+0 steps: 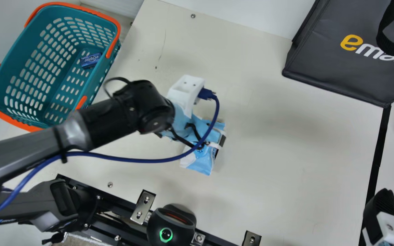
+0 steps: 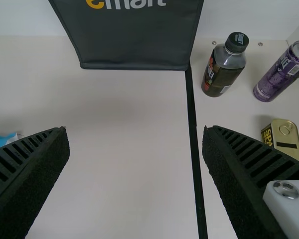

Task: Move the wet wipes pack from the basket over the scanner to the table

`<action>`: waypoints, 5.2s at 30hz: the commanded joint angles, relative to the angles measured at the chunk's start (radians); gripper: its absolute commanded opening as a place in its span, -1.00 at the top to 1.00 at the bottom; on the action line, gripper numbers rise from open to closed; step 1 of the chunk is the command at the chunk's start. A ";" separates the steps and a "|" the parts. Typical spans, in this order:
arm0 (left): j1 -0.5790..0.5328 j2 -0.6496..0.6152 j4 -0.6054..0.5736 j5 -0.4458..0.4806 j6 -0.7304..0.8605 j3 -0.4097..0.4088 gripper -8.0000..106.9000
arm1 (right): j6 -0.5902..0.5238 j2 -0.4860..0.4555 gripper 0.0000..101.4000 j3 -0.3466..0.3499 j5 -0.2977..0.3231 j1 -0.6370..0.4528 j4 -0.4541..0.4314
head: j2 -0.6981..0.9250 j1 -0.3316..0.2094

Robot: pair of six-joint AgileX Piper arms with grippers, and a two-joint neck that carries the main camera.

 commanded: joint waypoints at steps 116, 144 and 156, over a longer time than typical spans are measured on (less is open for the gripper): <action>-0.200 0.311 0.168 0.141 -0.406 -0.183 1.00 | 0.000 0.000 -0.87 0.000 0.000 0.000 0.000 | -0.347 -0.030; -0.237 0.190 0.195 0.245 -0.441 -0.230 0.24 | 0.000 0.000 -0.87 0.000 0.000 0.000 0.000 | -0.347 -0.030; -0.215 0.194 0.180 0.244 -0.416 -0.215 -0.45 | 0.000 0.000 -0.87 0.000 0.000 0.000 0.000 | -0.347 -0.030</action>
